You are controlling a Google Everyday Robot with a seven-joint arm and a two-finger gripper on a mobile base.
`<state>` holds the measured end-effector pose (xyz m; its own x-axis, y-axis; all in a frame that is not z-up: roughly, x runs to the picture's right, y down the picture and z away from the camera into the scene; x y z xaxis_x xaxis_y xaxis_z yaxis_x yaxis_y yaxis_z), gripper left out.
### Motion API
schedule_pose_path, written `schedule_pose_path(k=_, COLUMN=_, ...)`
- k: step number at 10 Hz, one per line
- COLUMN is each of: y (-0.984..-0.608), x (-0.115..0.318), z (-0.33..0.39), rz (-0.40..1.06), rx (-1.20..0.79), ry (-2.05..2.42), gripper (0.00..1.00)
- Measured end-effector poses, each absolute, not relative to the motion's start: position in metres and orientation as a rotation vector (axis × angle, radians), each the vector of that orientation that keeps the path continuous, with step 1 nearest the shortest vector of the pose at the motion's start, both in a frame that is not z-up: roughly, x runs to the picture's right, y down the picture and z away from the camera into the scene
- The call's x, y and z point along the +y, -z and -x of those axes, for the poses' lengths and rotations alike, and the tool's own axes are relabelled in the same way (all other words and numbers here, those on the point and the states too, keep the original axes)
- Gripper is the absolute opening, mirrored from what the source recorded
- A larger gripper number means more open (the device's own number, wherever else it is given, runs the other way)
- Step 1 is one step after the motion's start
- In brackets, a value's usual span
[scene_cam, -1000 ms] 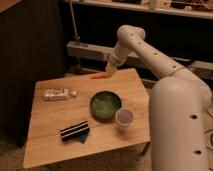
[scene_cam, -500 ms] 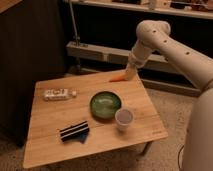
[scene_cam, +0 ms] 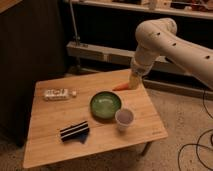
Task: Place the pepper in the ceramic cup
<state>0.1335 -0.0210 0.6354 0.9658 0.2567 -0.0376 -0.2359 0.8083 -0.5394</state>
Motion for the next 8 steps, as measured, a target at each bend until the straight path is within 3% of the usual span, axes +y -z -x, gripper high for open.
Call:
schedule_pose_path(k=4, y=-0.61, x=0.03, z=-0.185, rz=0.619, rx=0.03, ry=-0.383, gripper=0.0)
schedule_pose_path(k=8, y=-0.621, x=0.066, z=-0.191, rz=0.668, rx=0.013, ry=-0.42, gripper=0.0)
